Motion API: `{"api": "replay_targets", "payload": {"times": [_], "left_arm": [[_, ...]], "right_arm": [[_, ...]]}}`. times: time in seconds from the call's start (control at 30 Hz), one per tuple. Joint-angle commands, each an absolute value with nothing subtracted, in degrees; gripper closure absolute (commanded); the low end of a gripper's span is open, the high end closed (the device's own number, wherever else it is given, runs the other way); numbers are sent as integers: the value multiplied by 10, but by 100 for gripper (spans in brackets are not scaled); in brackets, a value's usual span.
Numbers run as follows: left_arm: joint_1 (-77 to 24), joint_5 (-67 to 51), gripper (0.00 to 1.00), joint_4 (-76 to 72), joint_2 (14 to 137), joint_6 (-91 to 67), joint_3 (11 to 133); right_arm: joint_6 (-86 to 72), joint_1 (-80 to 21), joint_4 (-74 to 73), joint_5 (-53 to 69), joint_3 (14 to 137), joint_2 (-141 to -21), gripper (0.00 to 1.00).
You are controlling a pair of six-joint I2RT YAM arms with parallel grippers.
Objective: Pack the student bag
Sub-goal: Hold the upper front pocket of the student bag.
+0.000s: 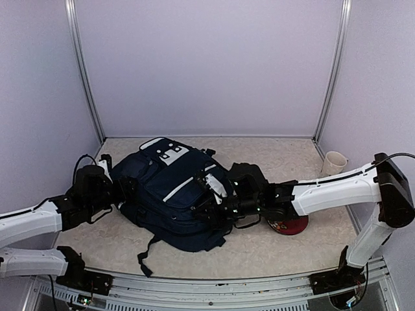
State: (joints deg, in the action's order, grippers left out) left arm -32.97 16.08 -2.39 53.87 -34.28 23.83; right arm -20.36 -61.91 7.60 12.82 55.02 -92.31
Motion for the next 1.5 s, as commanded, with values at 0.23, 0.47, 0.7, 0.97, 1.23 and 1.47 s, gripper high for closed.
{"api": "replay_targets", "payload": {"times": [0.23, 0.47, 0.7, 0.97, 1.23, 1.47], "left_arm": [[-477, 218, 18, -3, 455, -144, 361], [-698, 202, 22, 164, 519, -85, 417], [-788, 307, 16, 194, 634, 21, 452], [-715, 424, 41, 128, 677, 102, 437], [-740, 319, 34, 64, 633, 187, 421], [-746, 103, 35, 121, 594, 234, 457]], "right_arm": [[-274, -662, 79, 156, 629, -994, 100], [-291, -641, 44, 163, 596, -940, 100], [-310, -630, 84, 204, 574, -930, 100], [-308, -629, 78, 208, 570, -922, 100], [-299, -629, 73, 213, 577, -924, 100], [-298, -628, 71, 211, 579, -921, 100]]}}
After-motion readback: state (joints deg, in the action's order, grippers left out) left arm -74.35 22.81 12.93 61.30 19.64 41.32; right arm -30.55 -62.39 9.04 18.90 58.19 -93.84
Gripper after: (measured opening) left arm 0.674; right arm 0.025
